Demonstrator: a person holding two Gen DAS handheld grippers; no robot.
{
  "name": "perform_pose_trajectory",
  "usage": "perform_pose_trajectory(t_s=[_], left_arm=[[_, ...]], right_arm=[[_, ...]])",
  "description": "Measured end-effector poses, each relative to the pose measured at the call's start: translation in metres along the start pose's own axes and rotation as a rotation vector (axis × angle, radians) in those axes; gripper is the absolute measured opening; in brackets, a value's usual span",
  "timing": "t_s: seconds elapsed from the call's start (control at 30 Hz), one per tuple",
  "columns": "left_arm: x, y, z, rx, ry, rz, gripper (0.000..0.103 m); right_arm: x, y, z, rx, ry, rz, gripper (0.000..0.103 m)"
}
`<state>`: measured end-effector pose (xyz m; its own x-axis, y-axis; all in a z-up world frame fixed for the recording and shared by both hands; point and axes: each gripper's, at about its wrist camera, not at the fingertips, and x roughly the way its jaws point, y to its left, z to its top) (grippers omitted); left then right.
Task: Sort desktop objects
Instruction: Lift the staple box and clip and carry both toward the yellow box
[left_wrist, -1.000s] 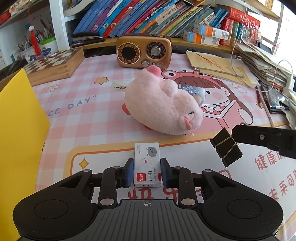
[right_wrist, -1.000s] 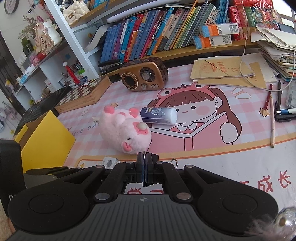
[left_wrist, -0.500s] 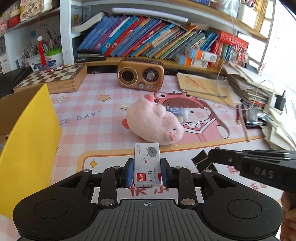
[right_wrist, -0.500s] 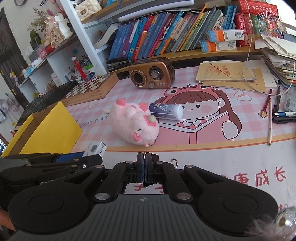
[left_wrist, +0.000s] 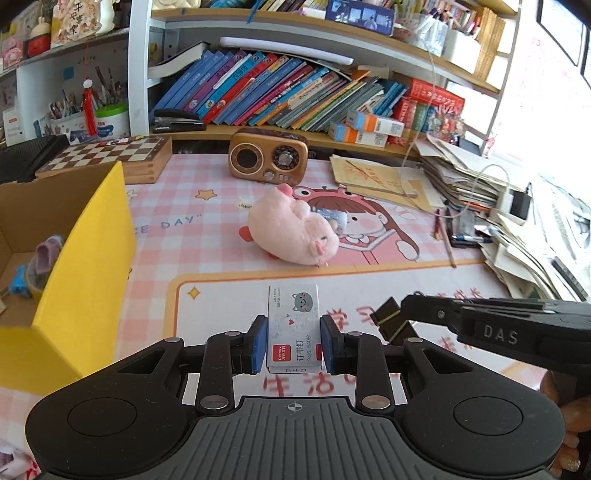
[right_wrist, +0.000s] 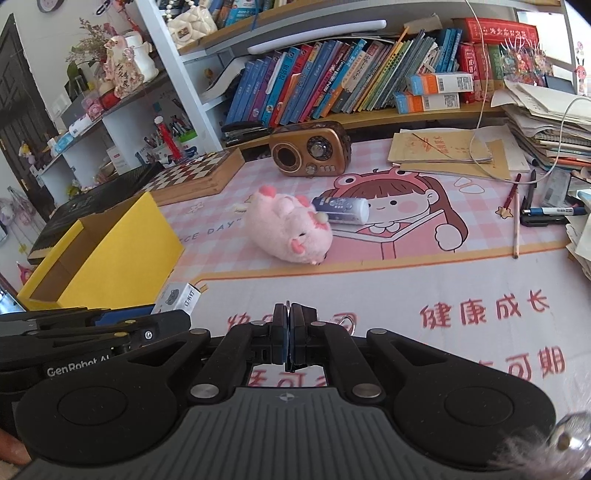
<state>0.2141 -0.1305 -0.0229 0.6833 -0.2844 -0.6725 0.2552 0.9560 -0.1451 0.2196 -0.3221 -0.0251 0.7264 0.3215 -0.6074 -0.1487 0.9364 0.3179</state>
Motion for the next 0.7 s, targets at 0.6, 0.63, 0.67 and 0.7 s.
perform_pose_trajectory(t_s=[0.6,0.63,0.67,0.7], left_arm=[[-0.078,0.043,-0.055,0.015,-0.004,-0.084,0.028],[-0.083,0.047,-0.058,0.015,-0.005,-0.086,0.028],[-0.087,0.049,-0.061,0.015,-0.005,-0.088,0.028],[-0.091,0.052,-0.064,0.015,-0.005,-0.09,0.028]], right_arm=[[-0.046,0.087,-0.055,-0.004,-0.019,-0.053,0.002],[-0.048,0.092,-0.059,-0.005,-0.021,-0.053,0.002],[-0.05,0.098,-0.062,-0.006,-0.023,-0.054,0.002],[-0.052,0.102,-0.065,-0.006,-0.024,-0.055,0.002]])
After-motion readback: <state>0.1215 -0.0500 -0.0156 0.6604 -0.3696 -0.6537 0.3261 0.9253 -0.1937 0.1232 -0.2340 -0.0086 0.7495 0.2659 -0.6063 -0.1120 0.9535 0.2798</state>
